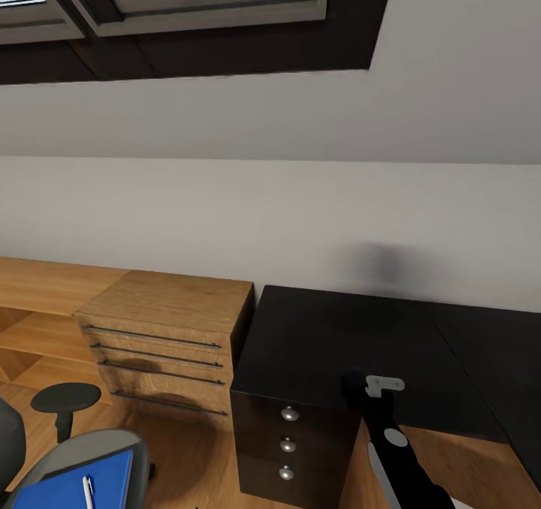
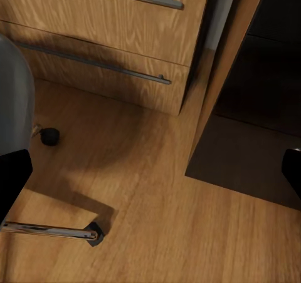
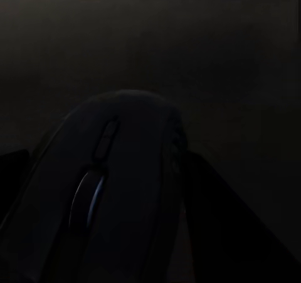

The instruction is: In the bedroom, organize the workspace by keeping the computer under the desk, ensuring the monitor is on the desk, placing the keyboard on the desk next to the monitor, placing the mouse on the desk next to the keyboard, moving the folder from the swivel chair onto the desk next to the mouse, stacking the notebook on top of the folder with the pen on top of the notebook, and positioning the swivel chair next to the desk.

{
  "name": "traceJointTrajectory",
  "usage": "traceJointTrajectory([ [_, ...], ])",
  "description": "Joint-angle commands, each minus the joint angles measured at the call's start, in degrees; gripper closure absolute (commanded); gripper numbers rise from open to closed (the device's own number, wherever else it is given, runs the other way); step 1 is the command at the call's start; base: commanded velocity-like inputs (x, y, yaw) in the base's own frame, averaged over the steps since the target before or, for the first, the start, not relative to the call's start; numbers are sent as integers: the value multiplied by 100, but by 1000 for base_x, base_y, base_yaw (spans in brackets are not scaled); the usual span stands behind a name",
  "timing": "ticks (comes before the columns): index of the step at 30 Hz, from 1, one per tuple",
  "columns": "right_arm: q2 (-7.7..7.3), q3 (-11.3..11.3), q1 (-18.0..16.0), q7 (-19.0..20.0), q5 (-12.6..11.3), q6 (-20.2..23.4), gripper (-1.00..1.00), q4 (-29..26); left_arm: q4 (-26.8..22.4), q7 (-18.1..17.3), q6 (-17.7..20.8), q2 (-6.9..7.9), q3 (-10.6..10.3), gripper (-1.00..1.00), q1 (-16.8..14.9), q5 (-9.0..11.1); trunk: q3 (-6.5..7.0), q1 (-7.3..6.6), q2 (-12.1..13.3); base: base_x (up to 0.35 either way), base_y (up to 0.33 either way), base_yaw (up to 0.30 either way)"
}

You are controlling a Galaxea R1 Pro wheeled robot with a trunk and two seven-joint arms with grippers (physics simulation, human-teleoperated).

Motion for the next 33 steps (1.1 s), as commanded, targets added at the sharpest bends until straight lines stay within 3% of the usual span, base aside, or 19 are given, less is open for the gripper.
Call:
traceJointTrajectory([
  [1, 6, -6, -3, -12, -12, -6, 100, -9, 3, 10, -20, 1, -25, -100, -4, 51, -7, 0, -4, 0, 0, 0],
  [8, 35, 9, -3, -20, -18, -129, 100, -12, 3, 10, -20, 1, -25, -100, -4, 51, -13, 0, -4, 0, 0, 44],
  [24, 41, 8, -1, -17, -21, -142, 100, -11, 3, 10, -20, 1, -25, -100, -4, 51, -94, 0, -4, 0, 0, 214],
  [33, 23, -7, -1, -8, -13, -359, 100, 23, 2, 10, -20, 1, -25, -100, -4, 51, -102, 0, -4, 0, 0, 39],
])
